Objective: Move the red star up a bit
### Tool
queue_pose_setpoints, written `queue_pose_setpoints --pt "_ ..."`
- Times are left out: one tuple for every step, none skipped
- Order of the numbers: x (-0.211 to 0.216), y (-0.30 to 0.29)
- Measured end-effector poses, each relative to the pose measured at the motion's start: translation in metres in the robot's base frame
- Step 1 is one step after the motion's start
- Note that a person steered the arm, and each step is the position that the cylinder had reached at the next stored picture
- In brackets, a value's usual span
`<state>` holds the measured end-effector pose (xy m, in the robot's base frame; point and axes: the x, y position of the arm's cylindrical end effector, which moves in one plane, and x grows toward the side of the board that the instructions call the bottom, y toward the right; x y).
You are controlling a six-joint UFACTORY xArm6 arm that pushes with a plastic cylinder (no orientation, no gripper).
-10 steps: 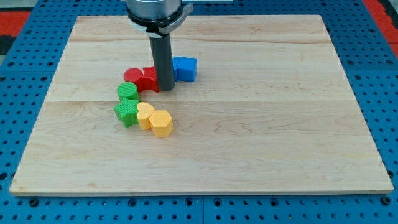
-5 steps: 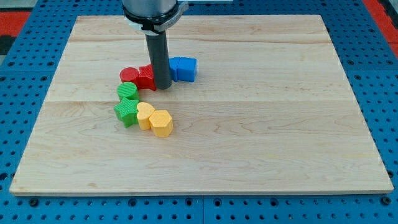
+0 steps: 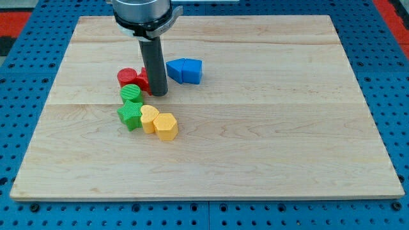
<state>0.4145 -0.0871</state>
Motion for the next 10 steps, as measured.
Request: queue_pose_setpoints --pt "0.005 0.0" --pt "0.009 0.0" --pt "0.019 0.0" --pt "0.02 0.001" --pt "0.02 0.003" --pt "0.02 0.0" --pt "0.021 -0.001" --pt "0.021 -0.009" --pt "0.019 -0.009" --pt "0.013 -0.009"
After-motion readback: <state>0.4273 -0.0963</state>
